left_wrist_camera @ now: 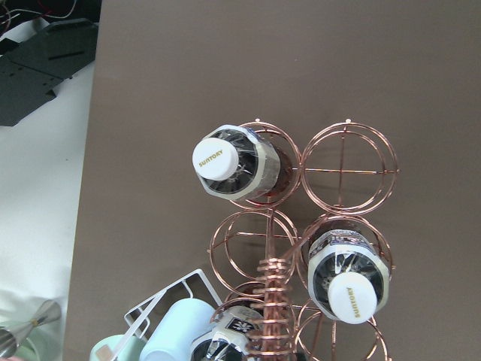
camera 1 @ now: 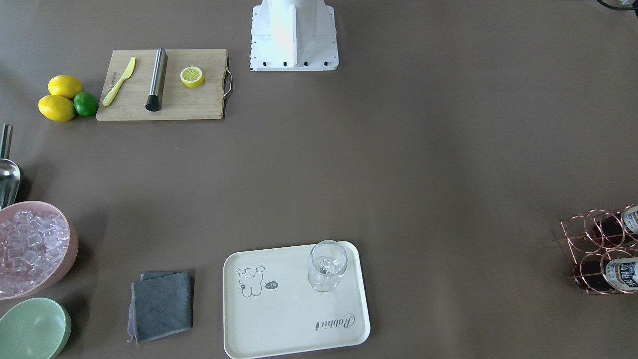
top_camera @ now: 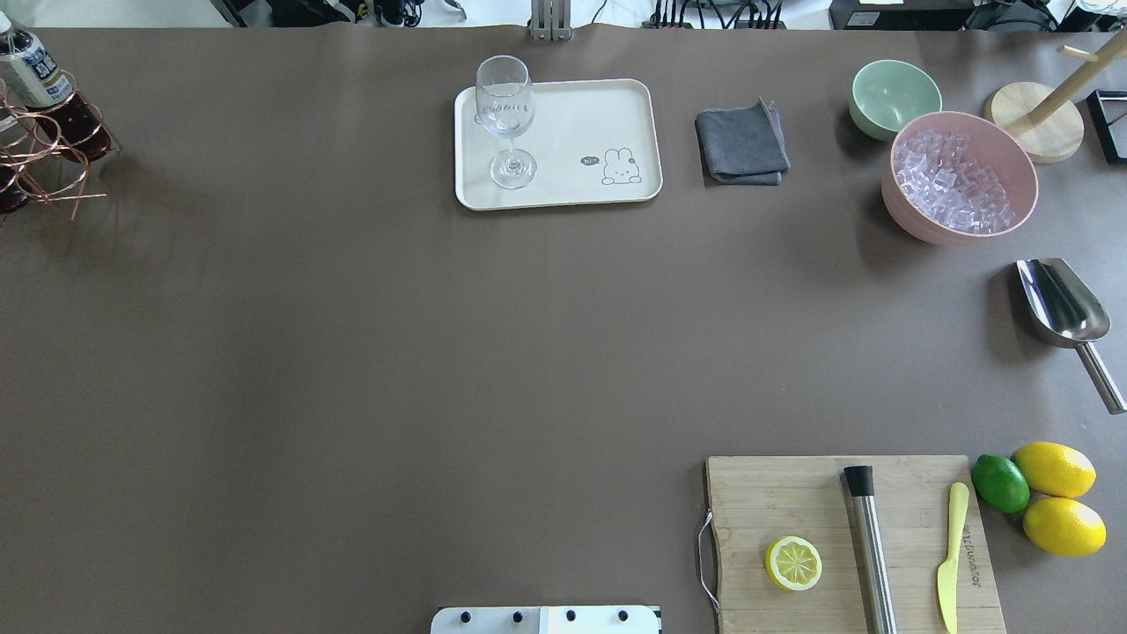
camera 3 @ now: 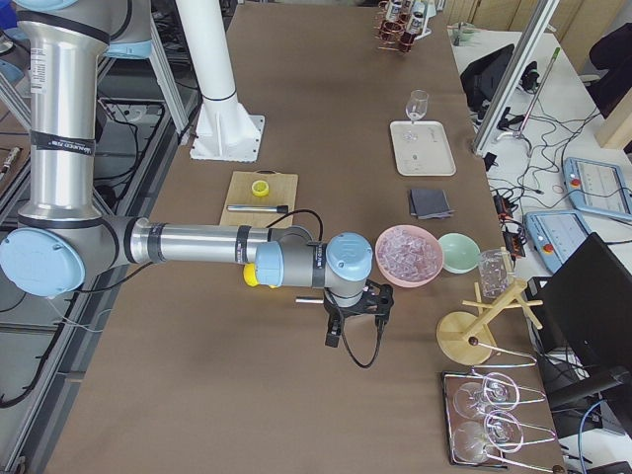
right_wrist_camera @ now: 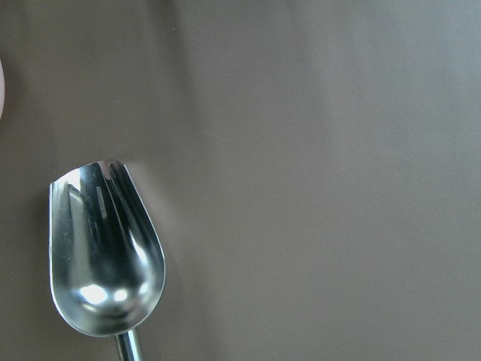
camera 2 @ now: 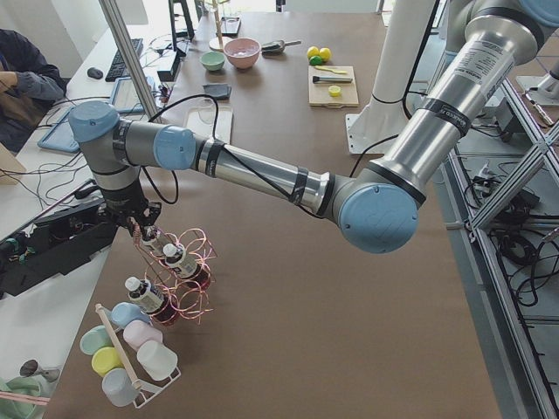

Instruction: Take tea from basket to plate

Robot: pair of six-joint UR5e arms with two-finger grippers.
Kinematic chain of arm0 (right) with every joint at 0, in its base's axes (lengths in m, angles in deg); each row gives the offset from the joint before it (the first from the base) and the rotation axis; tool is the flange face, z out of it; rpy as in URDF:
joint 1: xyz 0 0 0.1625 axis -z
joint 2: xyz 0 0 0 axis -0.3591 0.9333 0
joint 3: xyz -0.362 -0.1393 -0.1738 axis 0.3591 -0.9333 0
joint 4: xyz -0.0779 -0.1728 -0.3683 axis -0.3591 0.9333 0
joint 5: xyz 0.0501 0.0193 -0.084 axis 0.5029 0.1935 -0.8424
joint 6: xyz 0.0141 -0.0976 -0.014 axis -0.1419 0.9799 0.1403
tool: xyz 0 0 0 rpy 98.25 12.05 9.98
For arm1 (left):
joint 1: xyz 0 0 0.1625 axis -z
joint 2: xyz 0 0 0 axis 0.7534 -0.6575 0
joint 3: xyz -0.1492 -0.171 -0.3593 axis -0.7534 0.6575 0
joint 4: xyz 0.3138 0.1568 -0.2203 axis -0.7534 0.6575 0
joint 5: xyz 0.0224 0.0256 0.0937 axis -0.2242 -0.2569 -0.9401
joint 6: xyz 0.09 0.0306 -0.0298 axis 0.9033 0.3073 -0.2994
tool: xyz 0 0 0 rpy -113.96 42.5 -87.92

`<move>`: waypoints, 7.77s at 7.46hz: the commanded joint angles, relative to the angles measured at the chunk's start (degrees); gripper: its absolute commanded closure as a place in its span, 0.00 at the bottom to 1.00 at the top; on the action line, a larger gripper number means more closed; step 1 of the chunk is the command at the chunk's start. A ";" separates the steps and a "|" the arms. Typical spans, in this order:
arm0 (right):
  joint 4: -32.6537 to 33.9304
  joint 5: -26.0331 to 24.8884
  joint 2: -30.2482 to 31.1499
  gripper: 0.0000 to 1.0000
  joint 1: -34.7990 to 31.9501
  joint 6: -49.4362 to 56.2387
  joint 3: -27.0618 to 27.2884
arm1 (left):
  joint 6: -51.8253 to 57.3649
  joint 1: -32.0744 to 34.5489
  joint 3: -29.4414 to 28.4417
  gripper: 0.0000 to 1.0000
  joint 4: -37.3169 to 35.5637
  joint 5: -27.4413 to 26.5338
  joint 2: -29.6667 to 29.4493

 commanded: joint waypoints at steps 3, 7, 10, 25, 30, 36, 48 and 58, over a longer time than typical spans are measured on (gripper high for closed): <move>0.18 0.23 0.79 0.00 -0.61 0.12 1.91 | 1.11 -1.49 1.73 1.00 -1.24 -1.87 -4.45; 0.00 0.67 0.97 0.00 -1.84 0.21 2.26 | -2.83 -8.25 5.64 1.00 -6.91 1.38 -8.59; 0.35 -0.03 0.88 0.00 -2.72 0.21 3.49 | -15.56 -15.38 21.12 1.00 -14.40 0.68 -8.16; -27.88 10.25 0.89 0.00 -1.85 0.00 8.49 | -61.19 -42.79 43.75 1.00 -20.77 -0.37 -16.40; -54.26 9.12 0.79 0.01 2.89 -1.28 5.53 | -60.94 -52.21 40.85 1.00 -13.02 -9.78 -17.47; -77.30 0.53 -3.16 0.00 13.24 -25.45 2.89 | -61.73 -54.51 39.79 1.00 -13.10 -11.72 -17.82; -59.86 -43.45 -20.83 0.00 51.94 -32.05 11.49 | -69.55 -55.74 36.09 1.00 -14.33 -11.63 -21.87; -50.45 -53.99 -25.66 0.26 62.13 -32.40 12.90 | -69.46 -55.74 36.01 1.00 -15.12 -11.80 -21.43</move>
